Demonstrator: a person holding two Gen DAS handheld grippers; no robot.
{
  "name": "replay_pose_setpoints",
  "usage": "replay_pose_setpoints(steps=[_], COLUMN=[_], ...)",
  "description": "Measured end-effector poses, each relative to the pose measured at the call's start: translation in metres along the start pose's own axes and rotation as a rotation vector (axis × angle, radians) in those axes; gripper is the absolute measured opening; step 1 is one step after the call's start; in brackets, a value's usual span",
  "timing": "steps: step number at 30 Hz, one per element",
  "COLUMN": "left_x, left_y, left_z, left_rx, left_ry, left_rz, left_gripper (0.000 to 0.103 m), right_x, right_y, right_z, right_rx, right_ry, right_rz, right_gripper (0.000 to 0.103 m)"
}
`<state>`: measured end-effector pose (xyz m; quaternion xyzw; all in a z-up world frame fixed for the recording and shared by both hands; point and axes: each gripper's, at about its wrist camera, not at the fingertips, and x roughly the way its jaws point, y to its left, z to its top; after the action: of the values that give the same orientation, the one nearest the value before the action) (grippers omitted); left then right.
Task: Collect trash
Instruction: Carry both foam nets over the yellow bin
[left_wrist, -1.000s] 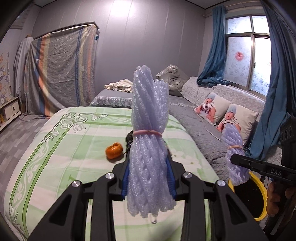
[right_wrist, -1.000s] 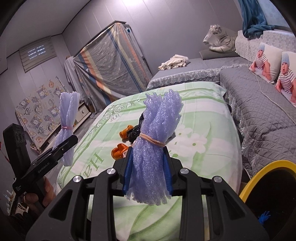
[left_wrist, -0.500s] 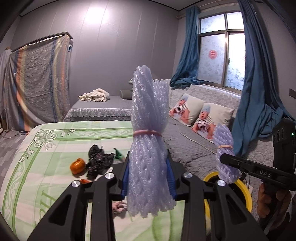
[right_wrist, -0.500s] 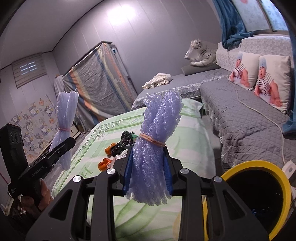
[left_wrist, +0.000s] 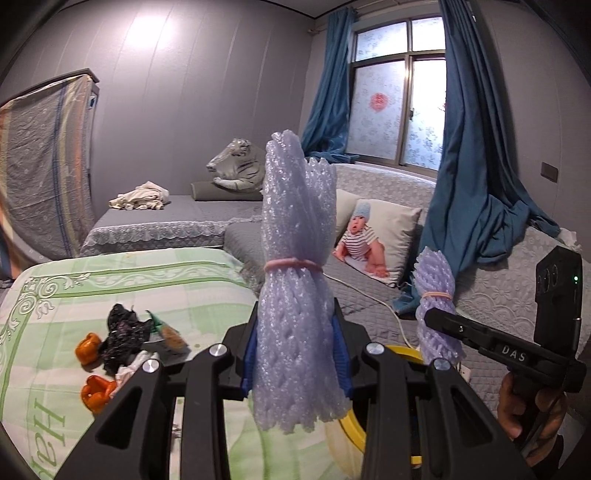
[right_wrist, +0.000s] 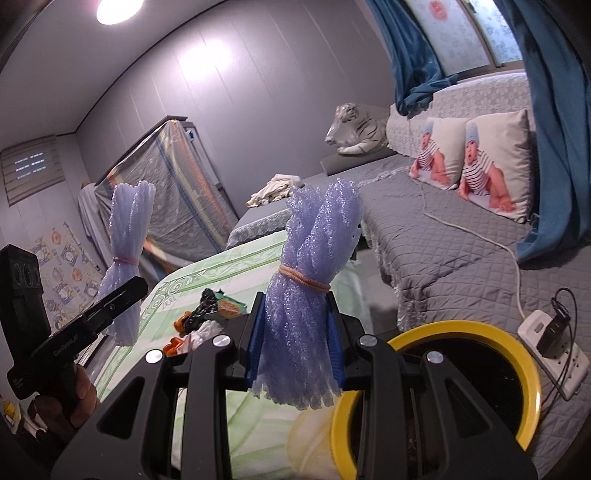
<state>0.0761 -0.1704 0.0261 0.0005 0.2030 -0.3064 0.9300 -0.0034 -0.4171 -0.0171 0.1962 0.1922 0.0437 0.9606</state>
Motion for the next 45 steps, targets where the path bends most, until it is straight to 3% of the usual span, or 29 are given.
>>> replay_pose_setpoints(steps=[19,33,45], left_x=[0.055,0.109,0.155], left_y=[-0.081,-0.104,-0.108], left_z=[-0.016,-0.044,-0.078], left_rx=[0.097,0.105,0.099], left_ry=[0.07,0.232,0.395], left_rz=[-0.153,-0.245,-0.26], left_gripper=[0.032,0.032,0.032], right_x=[-0.03,-0.031,-0.018], right_y=[-0.071,-0.113,-0.133], right_z=[-0.016,-0.038,-0.058], right_rx=[0.096,0.174,0.238], right_ry=[-0.032,0.009,0.078], right_rz=[-0.143,-0.244,-0.285], right_gripper=[0.029,0.029,0.029])
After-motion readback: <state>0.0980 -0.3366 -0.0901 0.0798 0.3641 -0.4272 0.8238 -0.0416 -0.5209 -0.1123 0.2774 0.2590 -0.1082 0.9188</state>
